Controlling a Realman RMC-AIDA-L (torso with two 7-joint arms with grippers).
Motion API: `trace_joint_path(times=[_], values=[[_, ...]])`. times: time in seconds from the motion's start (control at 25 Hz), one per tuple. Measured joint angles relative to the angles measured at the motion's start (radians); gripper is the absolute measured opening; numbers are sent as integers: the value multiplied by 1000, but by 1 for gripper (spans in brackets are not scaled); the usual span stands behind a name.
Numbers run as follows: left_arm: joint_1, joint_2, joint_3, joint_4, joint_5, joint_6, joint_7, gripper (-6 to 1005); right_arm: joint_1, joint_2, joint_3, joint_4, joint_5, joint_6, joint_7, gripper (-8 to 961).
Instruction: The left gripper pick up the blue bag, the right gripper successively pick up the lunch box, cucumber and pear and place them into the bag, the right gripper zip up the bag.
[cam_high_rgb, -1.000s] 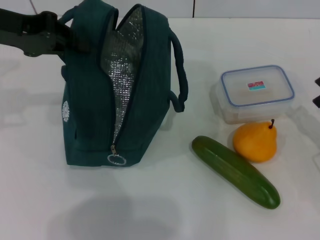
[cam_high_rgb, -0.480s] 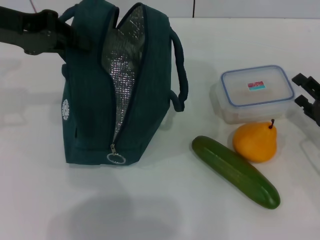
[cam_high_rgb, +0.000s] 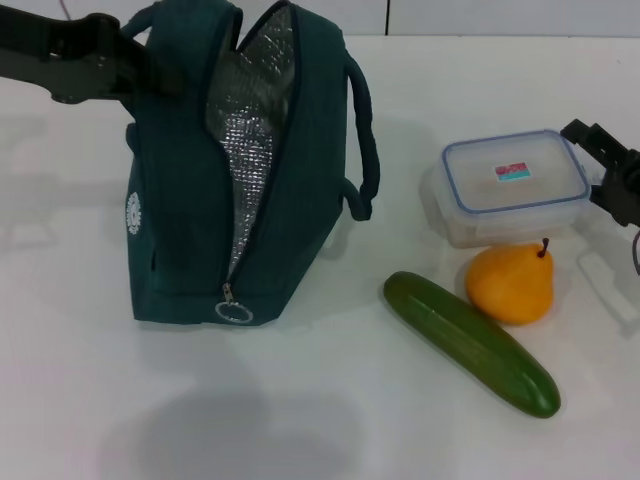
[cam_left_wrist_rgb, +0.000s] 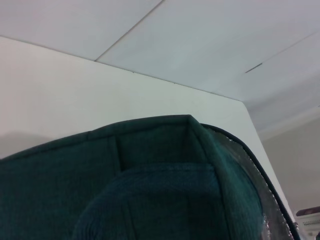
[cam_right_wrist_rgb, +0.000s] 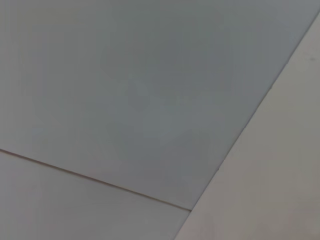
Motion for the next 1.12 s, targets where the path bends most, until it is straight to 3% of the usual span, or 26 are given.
trace_joint_path(times=[0.64,1.0,1.12], values=[[-18,5,0,0,7,-2,2,41,44,0,-34,-15,0,46,3,715],[-19,5,0,0,8,-1,5,42,16,0,-41,-18,9,21,11,707],[-17,5,0,0,8,-1,5,42,12,0,-40,-18,9,13,11,587]])
